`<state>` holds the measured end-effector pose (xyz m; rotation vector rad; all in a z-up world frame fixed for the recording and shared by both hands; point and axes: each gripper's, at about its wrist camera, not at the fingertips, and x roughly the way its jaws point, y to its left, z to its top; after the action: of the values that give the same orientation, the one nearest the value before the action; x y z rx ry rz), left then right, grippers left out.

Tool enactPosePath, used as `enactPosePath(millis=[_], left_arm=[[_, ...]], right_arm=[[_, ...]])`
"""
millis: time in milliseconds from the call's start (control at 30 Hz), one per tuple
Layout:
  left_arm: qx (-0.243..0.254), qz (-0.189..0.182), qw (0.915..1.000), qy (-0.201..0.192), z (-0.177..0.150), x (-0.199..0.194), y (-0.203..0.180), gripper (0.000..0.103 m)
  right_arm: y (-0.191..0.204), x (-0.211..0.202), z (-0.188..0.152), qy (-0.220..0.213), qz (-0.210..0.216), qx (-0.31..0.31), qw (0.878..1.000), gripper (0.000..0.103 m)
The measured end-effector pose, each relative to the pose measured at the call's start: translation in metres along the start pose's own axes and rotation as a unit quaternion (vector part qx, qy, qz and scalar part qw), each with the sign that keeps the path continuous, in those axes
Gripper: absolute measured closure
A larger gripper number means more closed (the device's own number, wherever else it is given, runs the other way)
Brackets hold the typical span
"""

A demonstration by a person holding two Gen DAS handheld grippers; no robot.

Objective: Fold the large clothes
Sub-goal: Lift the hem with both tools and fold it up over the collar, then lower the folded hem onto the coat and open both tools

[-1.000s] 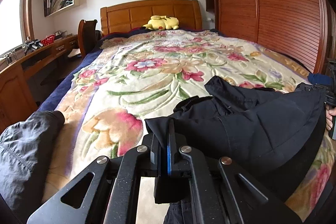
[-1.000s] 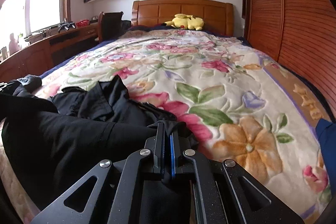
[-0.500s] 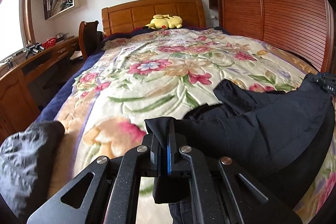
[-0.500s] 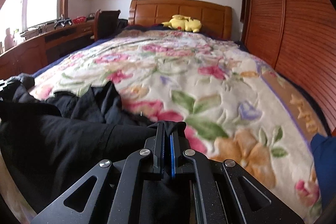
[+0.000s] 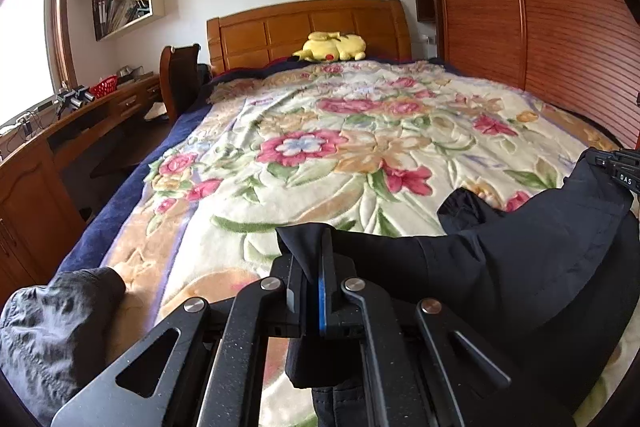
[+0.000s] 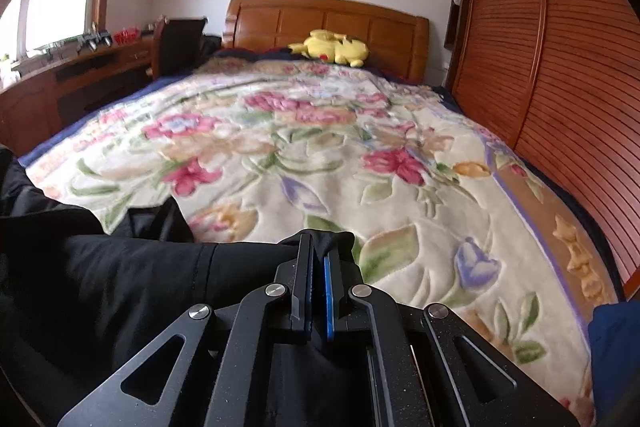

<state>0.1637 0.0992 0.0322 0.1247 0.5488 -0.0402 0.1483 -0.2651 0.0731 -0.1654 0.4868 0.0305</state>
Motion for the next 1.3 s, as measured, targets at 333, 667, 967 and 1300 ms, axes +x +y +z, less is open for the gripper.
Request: enactPosePath(millis=[333, 667, 967, 1300], left_arm=[[0.003, -0.022, 0.9994, 0.026, -0.017, -0.002, -0.008, 0.09], [-0.024, -0.082, 0.9963, -0.012, -0.021, -0.06, -0.019, 0.023], [-0.032, -0.09, 0.9955, -0.001, -0.055, -0.079, -0.023, 0.022], [-0.036, -0.088, 0.9955, 0.004, -0.071, -0.074, -0.006, 0.022]], right_arm=[[0.0, -0.003, 0.005, 0.039, 0.006, 0.006, 0.999, 0.043], [0.035, -0.049, -0.012, 0.015, 0.055, -0.019, 0.998, 0.041], [0.107, -0.062, -0.016, 0.032, 0.154, -0.074, 0.985, 0.041], [0.163, -0.047, -0.011, 0.079, 0.206, -0.146, 0.964, 0.041]])
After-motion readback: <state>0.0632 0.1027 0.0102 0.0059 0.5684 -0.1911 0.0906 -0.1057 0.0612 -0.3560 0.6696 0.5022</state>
